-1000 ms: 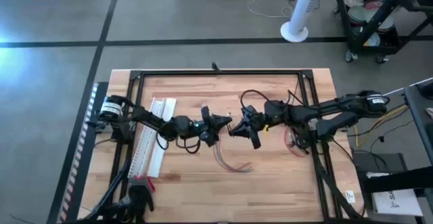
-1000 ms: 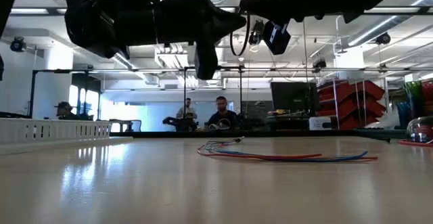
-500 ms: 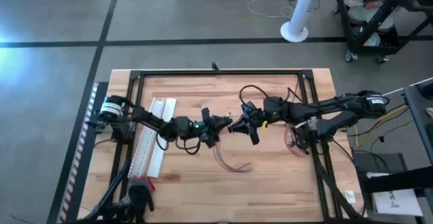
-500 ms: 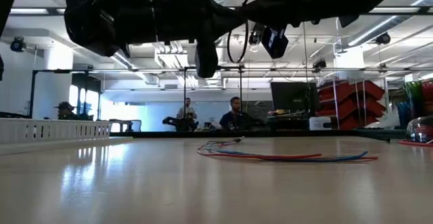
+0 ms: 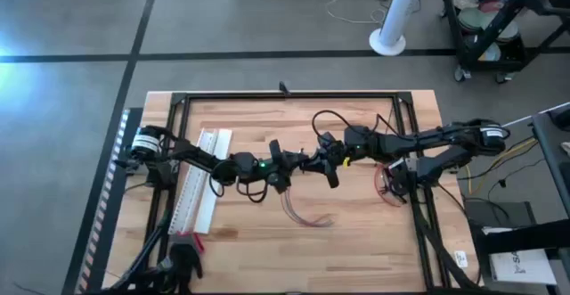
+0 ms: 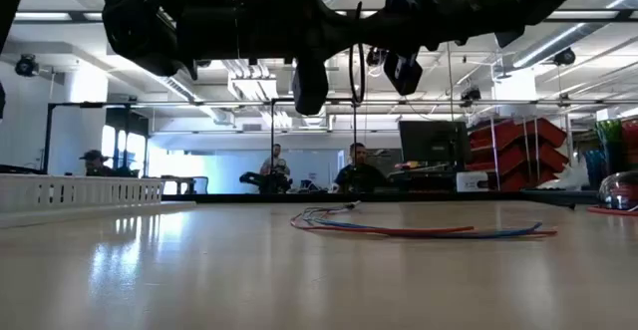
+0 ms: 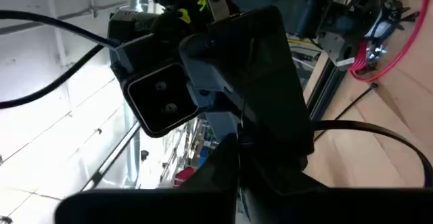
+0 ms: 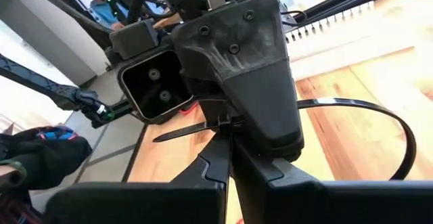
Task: Ziptie cables
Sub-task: Insert the bottom black ziptie into the black ziptie lock
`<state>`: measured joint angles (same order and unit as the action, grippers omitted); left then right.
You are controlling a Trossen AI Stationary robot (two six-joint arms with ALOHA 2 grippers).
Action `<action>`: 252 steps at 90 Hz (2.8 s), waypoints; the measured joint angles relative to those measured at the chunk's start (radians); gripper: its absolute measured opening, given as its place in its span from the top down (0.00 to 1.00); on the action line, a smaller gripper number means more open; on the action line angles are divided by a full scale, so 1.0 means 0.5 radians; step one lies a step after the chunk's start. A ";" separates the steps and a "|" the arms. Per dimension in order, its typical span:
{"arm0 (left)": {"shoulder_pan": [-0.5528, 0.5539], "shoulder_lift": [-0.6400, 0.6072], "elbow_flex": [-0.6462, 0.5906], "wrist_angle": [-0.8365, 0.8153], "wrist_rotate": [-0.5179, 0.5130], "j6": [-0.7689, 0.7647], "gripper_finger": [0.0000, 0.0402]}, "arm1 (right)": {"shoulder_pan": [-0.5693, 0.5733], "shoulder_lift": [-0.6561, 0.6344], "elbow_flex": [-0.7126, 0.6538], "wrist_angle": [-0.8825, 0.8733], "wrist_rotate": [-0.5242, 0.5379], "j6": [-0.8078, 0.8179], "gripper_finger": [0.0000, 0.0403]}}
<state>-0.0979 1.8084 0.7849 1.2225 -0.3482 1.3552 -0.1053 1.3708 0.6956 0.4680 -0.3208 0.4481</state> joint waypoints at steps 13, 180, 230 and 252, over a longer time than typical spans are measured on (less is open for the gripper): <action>-0.001 0.000 0.000 0.000 -0.098 -0.041 1.00 | 0.001 0.000 0.000 0.004 0.035 -0.073 1.00; 0.006 -0.015 0.049 -0.296 -0.371 -0.201 1.00 | 0.005 0.000 0.000 -0.042 0.014 -0.131 1.00; -0.027 -0.124 0.062 -0.466 -0.386 -0.408 1.00 | 0.001 0.000 0.001 -0.044 0.067 -0.162 1.00; -0.036 -0.170 0.061 -0.621 -0.323 -0.550 1.00 | 0.000 0.000 0.001 -0.045 0.067 -0.164 1.00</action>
<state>-0.1157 1.7233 0.8154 0.9120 -0.5096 1.0803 -0.1052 1.3708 0.6960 0.4454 -0.2874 0.3660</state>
